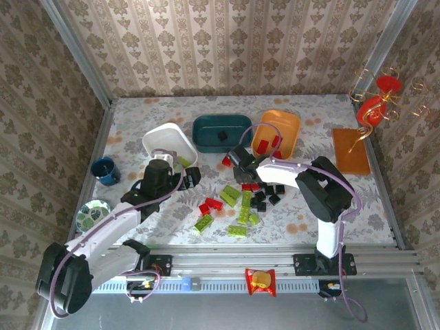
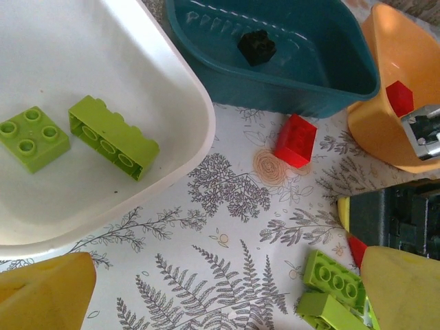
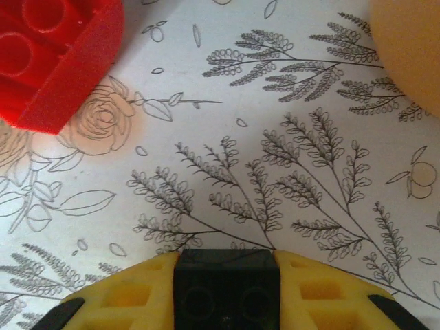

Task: Sort the legos into containers by color
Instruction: Pick up the lego from the center of the table, then place the lego in the container.

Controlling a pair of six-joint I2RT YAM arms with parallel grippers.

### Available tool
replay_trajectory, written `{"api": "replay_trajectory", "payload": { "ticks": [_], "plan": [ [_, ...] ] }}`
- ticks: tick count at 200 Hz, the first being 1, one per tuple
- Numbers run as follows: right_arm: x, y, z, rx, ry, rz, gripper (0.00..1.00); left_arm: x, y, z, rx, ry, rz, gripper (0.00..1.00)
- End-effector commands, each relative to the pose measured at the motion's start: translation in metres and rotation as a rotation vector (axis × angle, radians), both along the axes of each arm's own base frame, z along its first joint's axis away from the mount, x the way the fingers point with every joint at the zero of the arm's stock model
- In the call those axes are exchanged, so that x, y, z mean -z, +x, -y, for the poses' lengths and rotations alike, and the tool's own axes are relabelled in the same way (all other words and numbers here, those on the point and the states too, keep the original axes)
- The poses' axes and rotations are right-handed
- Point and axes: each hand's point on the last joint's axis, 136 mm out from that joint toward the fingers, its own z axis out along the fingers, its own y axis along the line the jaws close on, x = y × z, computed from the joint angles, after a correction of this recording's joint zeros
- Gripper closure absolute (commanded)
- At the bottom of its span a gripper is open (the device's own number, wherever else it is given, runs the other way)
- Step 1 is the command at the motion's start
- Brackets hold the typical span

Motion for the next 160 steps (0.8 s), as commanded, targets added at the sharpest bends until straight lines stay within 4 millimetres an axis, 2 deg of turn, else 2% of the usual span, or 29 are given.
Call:
{"api": "replay_trajectory", "payload": {
  "ticks": [1,35,44,58,75,113,160],
  "plan": [
    [-0.036,0.007,-0.007,-0.024,0.041,0.092,0.74,0.002,-0.003,-0.008,-0.018,0.011,0.003,0.00],
    [-0.108,0.016,-0.029,-0.109,0.140,0.245,0.76,0.003,-0.001,-0.011,-0.031,-0.042,-0.005,0.00],
    [-0.124,0.023,-0.035,-0.119,0.166,0.278,0.76,0.003,0.000,-0.012,-0.032,-0.059,-0.007,0.00],
    [-0.138,0.041,-0.038,-0.107,0.184,0.297,0.76,0.002,0.000,-0.010,-0.025,-0.070,-0.003,0.00],
    [-0.136,0.068,-0.040,-0.078,0.175,0.296,0.76,0.001,0.000,-0.009,-0.012,-0.071,0.004,0.00],
    [-0.113,0.124,-0.046,-0.023,0.156,0.276,0.76,0.001,-0.005,-0.012,-0.009,-0.055,-0.004,0.02],
    [-0.106,0.164,-0.060,0.004,0.186,0.309,0.74,0.012,-0.012,-0.012,0.005,-0.054,-0.040,0.02]
  ]
}}
